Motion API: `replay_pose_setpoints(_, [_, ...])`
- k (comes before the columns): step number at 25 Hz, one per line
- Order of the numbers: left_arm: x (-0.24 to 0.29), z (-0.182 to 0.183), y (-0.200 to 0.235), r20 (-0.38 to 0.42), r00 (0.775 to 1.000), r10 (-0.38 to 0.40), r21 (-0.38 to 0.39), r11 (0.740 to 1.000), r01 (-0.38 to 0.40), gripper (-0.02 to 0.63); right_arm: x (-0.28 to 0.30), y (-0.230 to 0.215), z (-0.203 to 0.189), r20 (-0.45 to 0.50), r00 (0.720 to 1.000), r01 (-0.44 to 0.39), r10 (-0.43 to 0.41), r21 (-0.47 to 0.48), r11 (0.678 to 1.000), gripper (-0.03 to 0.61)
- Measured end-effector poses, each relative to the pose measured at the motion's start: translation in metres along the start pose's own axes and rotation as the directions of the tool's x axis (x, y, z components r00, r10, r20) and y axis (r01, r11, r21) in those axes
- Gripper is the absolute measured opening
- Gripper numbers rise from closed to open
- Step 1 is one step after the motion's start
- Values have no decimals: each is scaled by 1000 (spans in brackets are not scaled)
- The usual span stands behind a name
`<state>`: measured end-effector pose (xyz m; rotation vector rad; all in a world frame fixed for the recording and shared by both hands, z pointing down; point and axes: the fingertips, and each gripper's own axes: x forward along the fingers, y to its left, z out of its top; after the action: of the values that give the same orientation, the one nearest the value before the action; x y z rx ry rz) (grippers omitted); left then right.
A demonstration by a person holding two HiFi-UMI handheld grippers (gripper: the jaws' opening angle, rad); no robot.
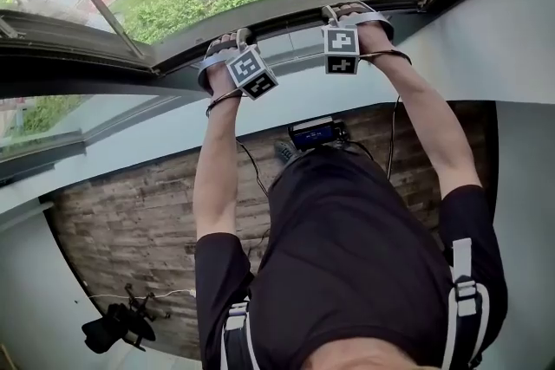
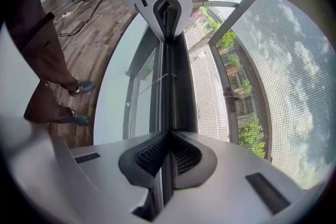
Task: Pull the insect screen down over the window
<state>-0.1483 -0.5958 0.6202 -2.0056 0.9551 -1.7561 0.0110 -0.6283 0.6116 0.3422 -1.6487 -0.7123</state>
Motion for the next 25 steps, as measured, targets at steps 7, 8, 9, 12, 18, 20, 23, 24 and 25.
replay_pose_setpoints(7, [4, -3, -9, 2, 1000, -18, -7, 1000, 18, 21, 5, 8, 2, -3, 1000, -16, 16, 3, 1000, 20])
replay_pose_setpoints(8, [6, -3, -10, 3, 1000, -23, -10, 1000, 23, 21, 7, 9, 2, -4, 1000, -19, 19, 4, 1000, 20])
replay_pose_setpoints(9, [8, -4, -13, 2, 1000, -29, -11, 1000, 29, 21, 9, 11, 3, -4, 1000, -24, 24, 5, 1000, 20])
replay_pose_setpoints(12, [12, -7, -20, -2, 999, -34, -5, 999, 34, 21, 12, 19, 3, -1, 999, -39, 39, 14, 999, 20])
replay_pose_setpoints(18, [11, -5, -17, 4, 1000, -22, -7, 1000, 22, 21, 11, 17, 2, 4, 999, -37, 37, 17, 999, 20])
replay_pose_setpoints(20, [12, -5, -19, 11, 999, -31, -9, 999, 31, 21, 10, 18, 1, 5, 999, -51, 51, 18, 999, 20])
replay_pose_setpoints(23, [13, -7, -17, 7, 1000, -9, -35, 999, 9, 21, 16, 14, 4, 4, 1000, -7, 7, 9, 1000, 20])
replay_pose_setpoints(24, [13, -9, -15, 0, 1000, 5, -39, 999, -5, 20, 17, 12, 7, 15, 1000, 13, -13, 10, 1000, 20])
replay_pose_setpoints(25, [13, -8, -15, -3, 1000, 13, -39, 999, -13, 20, 15, 11, 9, 32, 999, 21, -21, 19, 1000, 20])
